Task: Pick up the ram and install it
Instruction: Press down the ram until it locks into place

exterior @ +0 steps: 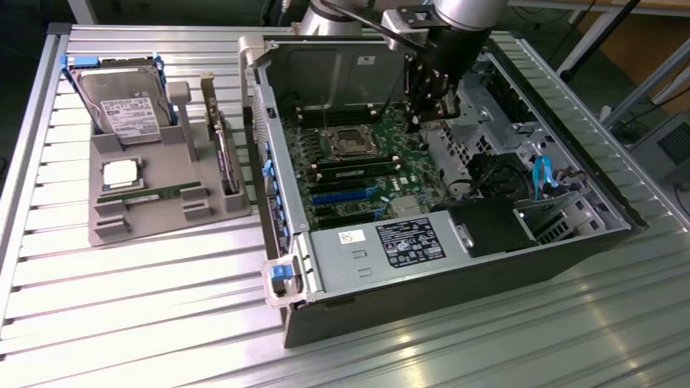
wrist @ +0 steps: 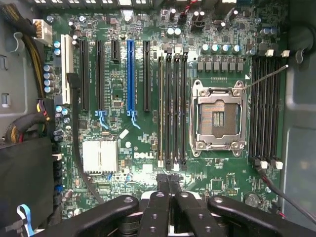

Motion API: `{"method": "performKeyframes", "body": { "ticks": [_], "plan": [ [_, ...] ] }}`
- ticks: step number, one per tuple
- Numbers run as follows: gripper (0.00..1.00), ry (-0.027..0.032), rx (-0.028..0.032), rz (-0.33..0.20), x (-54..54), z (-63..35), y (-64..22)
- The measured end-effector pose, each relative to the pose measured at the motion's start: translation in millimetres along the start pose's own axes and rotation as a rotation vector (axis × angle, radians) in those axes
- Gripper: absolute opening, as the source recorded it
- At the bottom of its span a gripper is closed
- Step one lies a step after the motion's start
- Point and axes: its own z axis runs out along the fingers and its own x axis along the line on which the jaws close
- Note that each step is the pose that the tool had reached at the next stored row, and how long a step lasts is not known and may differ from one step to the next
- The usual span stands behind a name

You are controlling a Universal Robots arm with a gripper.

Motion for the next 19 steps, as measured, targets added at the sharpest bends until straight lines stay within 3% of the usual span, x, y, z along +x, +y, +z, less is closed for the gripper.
{"method": "performKeyframes", "body": {
  "ticks": [3,9,14,19],
  "plan": [
    [0.10,0.0001,0.0000,0.000,0.0,-0.1,0.0],
    [0.10,0.0018,-0.0011,0.000,0.1,0.0,-12.4],
    [0.10,0.0026,-0.0012,0.003,0.1,0.0,-13.3],
    [0.10,0.0042,0.0004,0.222,0.1,0.7,-13.4]
  ]
}}
